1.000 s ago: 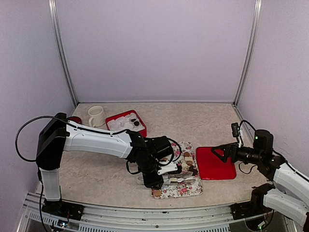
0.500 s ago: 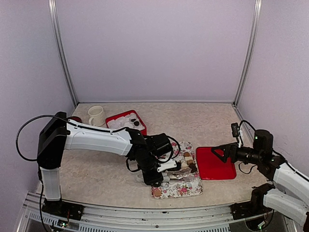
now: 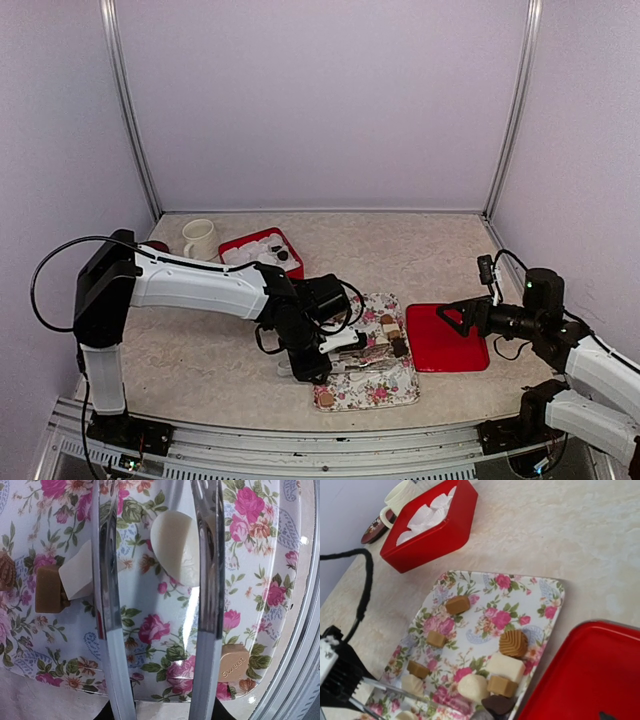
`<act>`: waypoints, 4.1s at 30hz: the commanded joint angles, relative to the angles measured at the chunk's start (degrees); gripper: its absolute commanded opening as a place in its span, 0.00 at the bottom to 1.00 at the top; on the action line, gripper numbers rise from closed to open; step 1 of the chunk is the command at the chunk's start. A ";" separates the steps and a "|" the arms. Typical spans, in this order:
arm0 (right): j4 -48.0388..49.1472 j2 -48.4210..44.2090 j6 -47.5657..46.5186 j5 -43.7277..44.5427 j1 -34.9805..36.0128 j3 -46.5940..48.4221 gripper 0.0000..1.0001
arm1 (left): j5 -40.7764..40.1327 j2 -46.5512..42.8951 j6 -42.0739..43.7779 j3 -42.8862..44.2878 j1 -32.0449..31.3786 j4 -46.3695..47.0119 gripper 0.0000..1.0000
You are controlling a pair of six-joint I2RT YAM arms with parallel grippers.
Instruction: Pack the chocolate
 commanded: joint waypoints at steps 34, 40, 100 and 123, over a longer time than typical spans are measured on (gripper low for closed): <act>1.14 0.86 -0.87 0.05 -0.91 1.26 1.00 | 1.00 4.23 1.71 7.80 -0.02 -0.01 0.40; 1.39 0.86 -0.81 0.05 -0.93 1.08 1.00 | 1.41 4.97 1.96 8.78 -1.10 -0.33 0.39; 3.84 4.24 -0.46 -0.91 -0.99 1.56 1.00 | 17.23 -24.58 -13.03 -17.68 36.79 14.58 0.25; 4.05 3.85 -0.30 -0.83 -0.94 0.85 1.00 | 22.07 -17.22 -15.51 -17.81 39.91 14.13 0.27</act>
